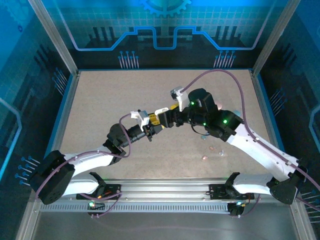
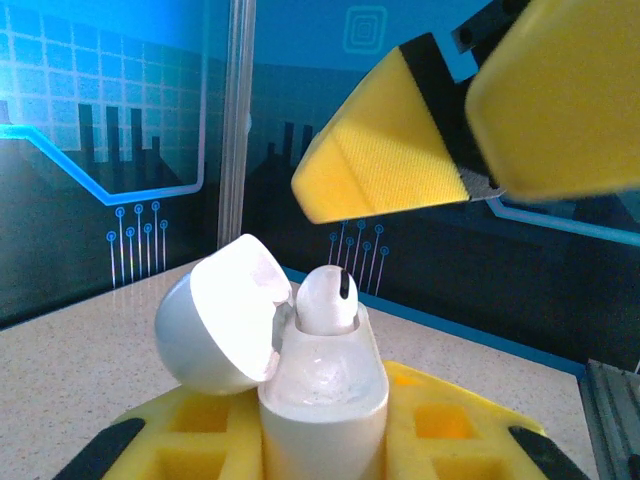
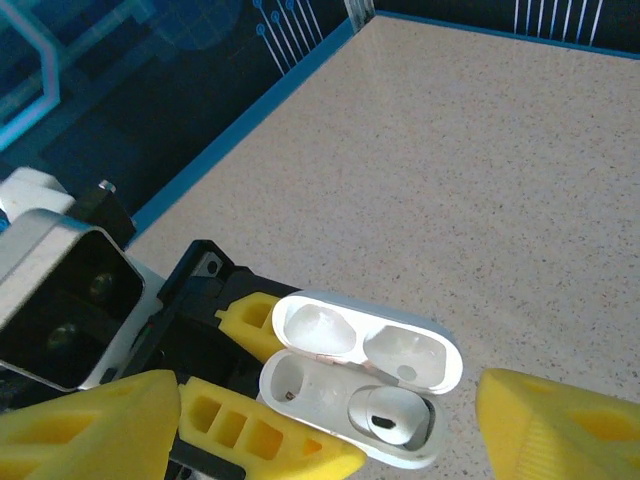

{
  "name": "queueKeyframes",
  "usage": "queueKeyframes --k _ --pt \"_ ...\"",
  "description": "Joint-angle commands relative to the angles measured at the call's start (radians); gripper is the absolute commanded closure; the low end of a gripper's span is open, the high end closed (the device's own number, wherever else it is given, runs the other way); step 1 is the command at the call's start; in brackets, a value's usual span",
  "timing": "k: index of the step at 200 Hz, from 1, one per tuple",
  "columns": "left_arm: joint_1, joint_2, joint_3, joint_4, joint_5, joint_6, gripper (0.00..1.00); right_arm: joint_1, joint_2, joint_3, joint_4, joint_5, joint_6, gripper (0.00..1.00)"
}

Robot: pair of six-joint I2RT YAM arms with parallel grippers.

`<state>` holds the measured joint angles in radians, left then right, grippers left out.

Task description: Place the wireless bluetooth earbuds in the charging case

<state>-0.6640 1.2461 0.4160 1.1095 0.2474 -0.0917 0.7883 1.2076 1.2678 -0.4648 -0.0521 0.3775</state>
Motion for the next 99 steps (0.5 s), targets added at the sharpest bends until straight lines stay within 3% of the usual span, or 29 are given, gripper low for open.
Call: queueKeyframes --k 1,23,41,68,99 --pt "-0.005 -0.033 -0.018 0.056 0.016 0.048 0.85 -0.022 -0.046 0.018 -0.011 0.061 0.049 0.21" --pt "-0.005 -0.045 -0.025 0.045 0.021 0.072 0.85 -0.063 -0.091 0.007 -0.120 0.255 0.141 0.25" --pt "-0.005 -0.067 -0.031 0.013 0.009 0.090 0.85 -0.202 -0.141 -0.051 -0.273 0.341 0.283 0.35" --pt "-0.005 -0.085 -0.040 0.000 0.006 0.097 0.85 -0.507 -0.216 -0.241 -0.386 0.186 0.420 0.40" --pt "-0.004 -0.086 -0.041 0.004 0.007 0.094 0.85 -0.722 -0.234 -0.450 -0.409 0.117 0.425 0.38"
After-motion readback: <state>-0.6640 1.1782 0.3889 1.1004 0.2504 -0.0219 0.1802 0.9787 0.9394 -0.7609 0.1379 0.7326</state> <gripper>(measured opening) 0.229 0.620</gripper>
